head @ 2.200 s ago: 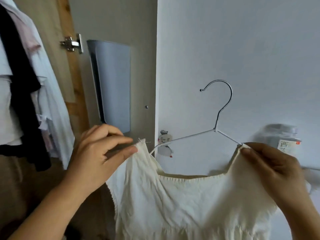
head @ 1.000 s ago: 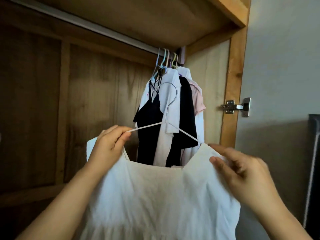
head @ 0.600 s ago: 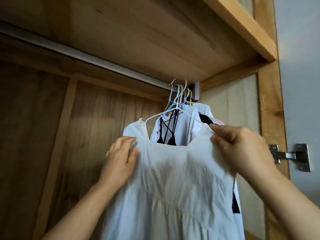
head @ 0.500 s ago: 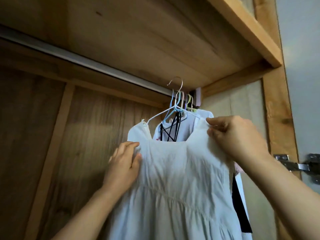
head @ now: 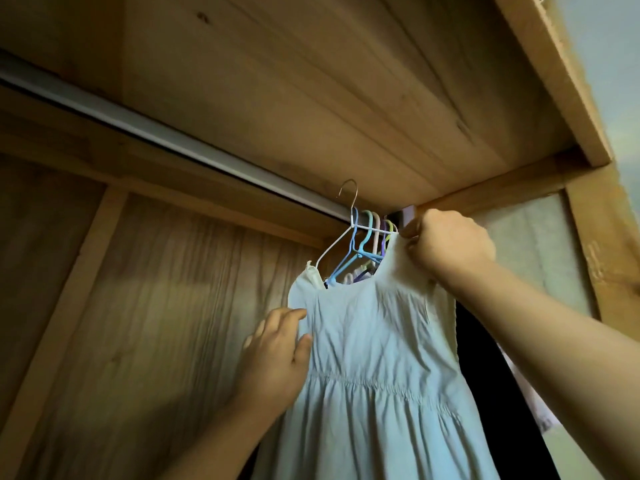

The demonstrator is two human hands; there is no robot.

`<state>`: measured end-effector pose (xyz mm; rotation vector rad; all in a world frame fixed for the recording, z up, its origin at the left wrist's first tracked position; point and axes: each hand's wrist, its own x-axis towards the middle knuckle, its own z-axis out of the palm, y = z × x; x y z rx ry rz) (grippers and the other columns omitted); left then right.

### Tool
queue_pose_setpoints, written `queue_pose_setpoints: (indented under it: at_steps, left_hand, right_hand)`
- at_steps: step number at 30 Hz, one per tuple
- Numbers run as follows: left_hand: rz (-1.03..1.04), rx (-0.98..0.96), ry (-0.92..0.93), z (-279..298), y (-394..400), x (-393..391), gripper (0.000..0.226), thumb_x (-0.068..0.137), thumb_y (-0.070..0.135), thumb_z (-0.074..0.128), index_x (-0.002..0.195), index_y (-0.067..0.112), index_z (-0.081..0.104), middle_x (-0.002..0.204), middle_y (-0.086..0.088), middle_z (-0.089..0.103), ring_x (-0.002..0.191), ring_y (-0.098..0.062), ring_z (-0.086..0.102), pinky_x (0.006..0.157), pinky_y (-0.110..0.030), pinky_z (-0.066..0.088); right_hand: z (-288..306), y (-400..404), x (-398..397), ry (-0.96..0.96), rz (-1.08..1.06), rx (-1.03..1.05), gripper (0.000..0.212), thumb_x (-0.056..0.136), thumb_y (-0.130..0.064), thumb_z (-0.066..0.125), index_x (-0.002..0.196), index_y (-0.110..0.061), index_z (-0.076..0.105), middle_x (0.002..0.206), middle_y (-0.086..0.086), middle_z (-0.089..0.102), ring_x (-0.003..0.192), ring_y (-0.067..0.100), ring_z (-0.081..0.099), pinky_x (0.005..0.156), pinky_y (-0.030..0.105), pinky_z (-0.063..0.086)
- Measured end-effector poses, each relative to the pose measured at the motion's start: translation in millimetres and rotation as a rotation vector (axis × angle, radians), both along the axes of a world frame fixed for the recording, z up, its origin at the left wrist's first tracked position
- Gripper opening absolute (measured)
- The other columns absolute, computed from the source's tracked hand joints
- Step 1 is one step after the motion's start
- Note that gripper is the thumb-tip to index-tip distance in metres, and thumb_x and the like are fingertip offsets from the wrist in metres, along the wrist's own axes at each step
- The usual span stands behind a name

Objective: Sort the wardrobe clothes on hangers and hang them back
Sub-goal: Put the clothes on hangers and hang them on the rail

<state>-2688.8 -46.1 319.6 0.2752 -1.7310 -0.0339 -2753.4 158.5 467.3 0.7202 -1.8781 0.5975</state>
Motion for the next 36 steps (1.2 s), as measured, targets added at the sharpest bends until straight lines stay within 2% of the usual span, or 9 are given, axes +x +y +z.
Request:
queue_pose_setpoints:
  at_steps: [2, 9, 16, 19, 23, 26, 30, 33, 36]
  left_hand:
    - [-0.010, 0.004, 0.003, -1.8, -2.1, -3.1, 0.061, 0.079, 0.047, 0.025, 0.116, 0.016, 0.062, 0.117, -0.001, 0.061, 0.106, -0.026, 0.060, 0.084, -0.038, 0.045]
    - [-0.053, 0.061, -0.085, -19.1, -5.8, -11.1, 0.076, 0.073, 0.057, 0.012, 0.128, 0.023, 0.052, 0.130, 0.009, 0.050, 0.121, -0.015, 0.047, 0.098, -0.033, 0.038]
    - [-0.146, 0.096, -0.091, -29.5, -1.2, -21.5, 0.077, 0.071, 0.058, 0.020, 0.126, 0.017, 0.056, 0.129, 0.003, 0.053, 0.121, -0.018, 0.048, 0.100, -0.035, 0.039]
    - [-0.180, 0.080, -0.033, -33.1, 10.9, -23.5, 0.069, 0.076, 0.056, 0.028, 0.121, 0.014, 0.059, 0.124, 0.000, 0.057, 0.114, -0.022, 0.053, 0.097, -0.036, 0.043]
    - [-0.240, 0.094, 0.020, -43.6, 37.8, -19.9, 0.066, 0.079, 0.058, 0.031, 0.121, 0.014, 0.059, 0.125, 0.002, 0.054, 0.113, -0.020, 0.053, 0.095, -0.031, 0.042]
    - [-0.296, 0.094, 0.058, -55.8, 60.6, -11.7, 0.062, 0.081, 0.057, 0.034, 0.120, 0.016, 0.058, 0.125, 0.005, 0.051, 0.115, -0.017, 0.051, 0.094, -0.024, 0.036]
    - [-0.367, 0.096, 0.039, -78.8, 100.0, 2.3, 0.056, 0.082, 0.056, 0.037, 0.121, 0.019, 0.056, 0.119, 0.014, 0.046, 0.116, -0.011, 0.048, 0.093, -0.015, 0.031]
    - [-0.368, 0.111, 0.013, -92.7, 131.9, 7.1, 0.056, 0.081, 0.057, 0.040, 0.120, 0.019, 0.056, 0.121, 0.011, 0.049, 0.115, -0.013, 0.049, 0.092, -0.020, 0.036]
    - [-0.359, 0.173, 0.026, -99.1, 161.6, 6.9, 0.067, 0.075, 0.062, 0.044, 0.122, 0.015, 0.055, 0.127, 0.002, 0.049, 0.117, -0.015, 0.047, 0.093, -0.023, 0.036]
  right_hand:
    - [-2.5, -8.0, -4.5, 0.004, -0.025, 0.038, 0.035, 0.087, -0.017, 0.048, 0.119, -0.018, 0.061, 0.118, 0.015, 0.062, 0.105, 0.036, 0.059, 0.076, 0.033, 0.042]
    - [-14.7, -19.8, -5.5, 0.036, -0.097, 0.134, 0.035, 0.089, -0.013, 0.047, 0.121, -0.022, 0.061, 0.119, 0.012, 0.061, 0.107, 0.034, 0.058, 0.076, 0.030, 0.041]
    - [-26.9, -11.8, 16.7, 0.119, -0.109, 0.163, 0.028, 0.089, -0.024, 0.051, 0.116, -0.016, 0.057, 0.114, 0.012, 0.059, 0.106, 0.034, 0.057, 0.071, 0.031, 0.031]
    - [-44.9, -0.2, 16.0, 0.185, -0.073, 0.168, 0.045, 0.089, -0.041, 0.052, 0.129, -0.020, 0.047, 0.121, 0.009, 0.052, 0.113, 0.031, 0.050, 0.080, 0.036, 0.036]
    - [-86.8, 27.6, 12.1, 0.207, 0.089, 0.068, 0.083, 0.083, -0.048, 0.059, 0.150, -0.023, 0.016, 0.138, 0.006, 0.038, 0.125, 0.029, 0.037, 0.096, 0.041, 0.033]
    - [-124.5, 55.6, 9.8, 0.214, 0.220, -0.077, 0.090, 0.076, -0.041, 0.070, 0.148, -0.014, 0.024, 0.136, 0.012, 0.042, 0.122, 0.034, 0.043, 0.097, 0.043, 0.037]
    - [-180.8, 96.6, 16.1, 0.115, 0.287, -0.133, 0.087, 0.074, -0.034, 0.075, 0.144, -0.009, 0.031, 0.135, 0.011, 0.045, 0.123, 0.031, 0.042, 0.099, 0.041, 0.037]
    - [-214.9, 119.7, 21.6, 0.058, 0.292, -0.103, 0.082, 0.075, -0.037, 0.073, 0.143, -0.013, 0.033, 0.134, 0.007, 0.045, 0.121, 0.025, 0.041, 0.096, 0.038, 0.037]
    - [-235.9, 130.0, 28.8, 0.003, 0.312, -0.078, 0.076, 0.078, -0.038, 0.071, 0.141, -0.014, 0.035, 0.135, 0.005, 0.044, 0.124, 0.022, 0.040, 0.098, 0.036, 0.036]
